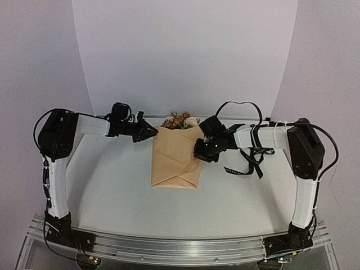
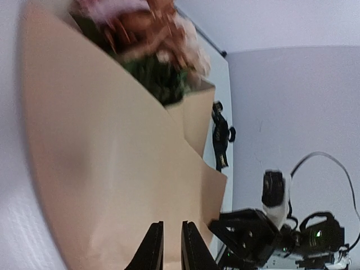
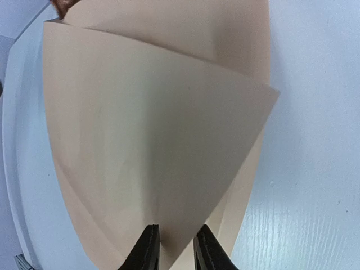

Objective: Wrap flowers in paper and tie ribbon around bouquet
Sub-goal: Pick up the ribbon from the center of the board.

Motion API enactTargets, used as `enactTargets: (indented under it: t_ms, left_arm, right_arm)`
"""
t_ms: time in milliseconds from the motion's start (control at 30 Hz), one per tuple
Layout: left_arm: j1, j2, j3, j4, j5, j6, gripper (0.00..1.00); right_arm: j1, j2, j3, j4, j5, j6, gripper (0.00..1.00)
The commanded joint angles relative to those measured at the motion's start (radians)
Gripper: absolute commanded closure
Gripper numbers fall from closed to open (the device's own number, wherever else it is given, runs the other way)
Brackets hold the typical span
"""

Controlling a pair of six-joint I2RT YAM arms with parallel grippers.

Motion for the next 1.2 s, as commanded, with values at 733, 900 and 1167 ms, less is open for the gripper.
enactTargets:
  t_ms: [733,900,1167]
  left_arm:
    - [-0.297,0.219,0.076,0.087,0.050,-0.097,0.89]
    - [-0.297,0.156,0.080,0.098,0.070,-0.084,0.87]
    - [-0.297,0.076,0.077,0.042,0.088,-0.028,0.84]
  right_arm:
    - [-0.028,-0.162,-0.132,-0.051,0.040,-0.058,0.77]
    - [-0.055,-0.247,-0.223,-0.062,0.104,-0.069,0.74]
    - [-0.120,-0.455,-0.472,-0.083,0.246,-0.030,0.50]
